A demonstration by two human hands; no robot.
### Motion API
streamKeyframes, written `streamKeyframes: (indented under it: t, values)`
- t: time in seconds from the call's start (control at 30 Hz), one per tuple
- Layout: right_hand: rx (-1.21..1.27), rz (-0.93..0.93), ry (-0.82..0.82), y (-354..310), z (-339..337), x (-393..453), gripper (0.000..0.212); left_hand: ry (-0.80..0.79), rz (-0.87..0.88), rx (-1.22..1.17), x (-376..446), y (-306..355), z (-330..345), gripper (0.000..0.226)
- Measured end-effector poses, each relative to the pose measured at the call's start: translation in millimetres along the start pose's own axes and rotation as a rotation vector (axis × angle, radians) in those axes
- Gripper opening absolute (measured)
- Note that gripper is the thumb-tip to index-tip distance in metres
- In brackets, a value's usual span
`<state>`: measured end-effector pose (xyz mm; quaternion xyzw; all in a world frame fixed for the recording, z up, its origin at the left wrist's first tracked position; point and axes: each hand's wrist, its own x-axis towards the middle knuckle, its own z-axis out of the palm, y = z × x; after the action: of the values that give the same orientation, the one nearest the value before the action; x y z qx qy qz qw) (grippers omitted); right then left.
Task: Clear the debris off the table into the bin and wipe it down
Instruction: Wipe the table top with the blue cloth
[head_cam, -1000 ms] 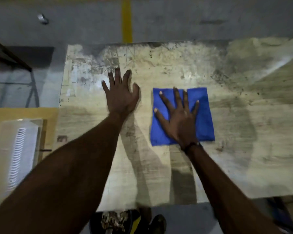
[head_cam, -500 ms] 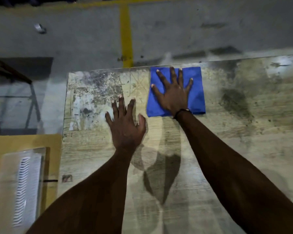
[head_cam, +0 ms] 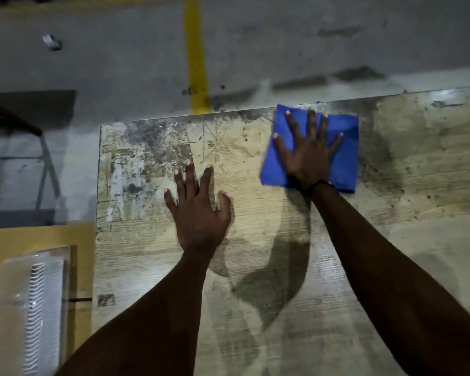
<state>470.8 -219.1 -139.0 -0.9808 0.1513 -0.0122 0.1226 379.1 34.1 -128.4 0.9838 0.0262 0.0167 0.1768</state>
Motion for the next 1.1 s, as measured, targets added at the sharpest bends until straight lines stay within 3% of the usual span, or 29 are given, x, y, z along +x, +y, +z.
streamKeyframes:
  t: [0.07, 0.17, 0.27, 0.43, 0.57, 0.73, 0.87, 1.1]
  values:
    - [-0.005, -0.008, -0.003, -28.5, 10.6, 14.3, 0.074, -0.002, -0.001, 0.006, 0.4, 0.4, -0.2, 0.068]
    - [-0.009, -0.241, -0.019, -69.0, 23.0, -6.2, 0.072, 0.012, 0.0, 0.011, 1.0, -0.1, -0.8, 0.067]
    - [-0.01, -0.359, -0.023, -48.5, 20.5, -15.1, 0.07, 0.025, 0.004, 0.022, 1.8, -0.5, -0.5, 0.066]
    - [-0.021, -0.006, -0.015, 51.9, -13.8, 30.8, 0.074, 0.009, -0.001, -0.001, 0.4, 1.1, -0.5, 0.064]
    - [-0.011, 0.147, -0.002, 30.5, -10.5, 41.8, 0.075, 0.016, -0.006, -0.006, 1.4, 1.0, -0.9, 0.064]
    - [0.003, -0.255, -0.058, -69.3, 19.4, 10.7, 0.072, 0.036, 0.004, -0.005, 3.2, 0.1, -0.4, 0.064]
    - [0.003, -0.417, -0.052, -67.9, 20.3, -0.7, 0.07, 0.045, 0.01, 0.001, 2.8, 0.5, -2.1, 0.065]
    - [-0.013, 0.032, 0.016, 32.3, -14.3, 35.4, 0.072, 0.0, -0.007, -0.019, 1.8, 3.0, -5.9, 0.065]
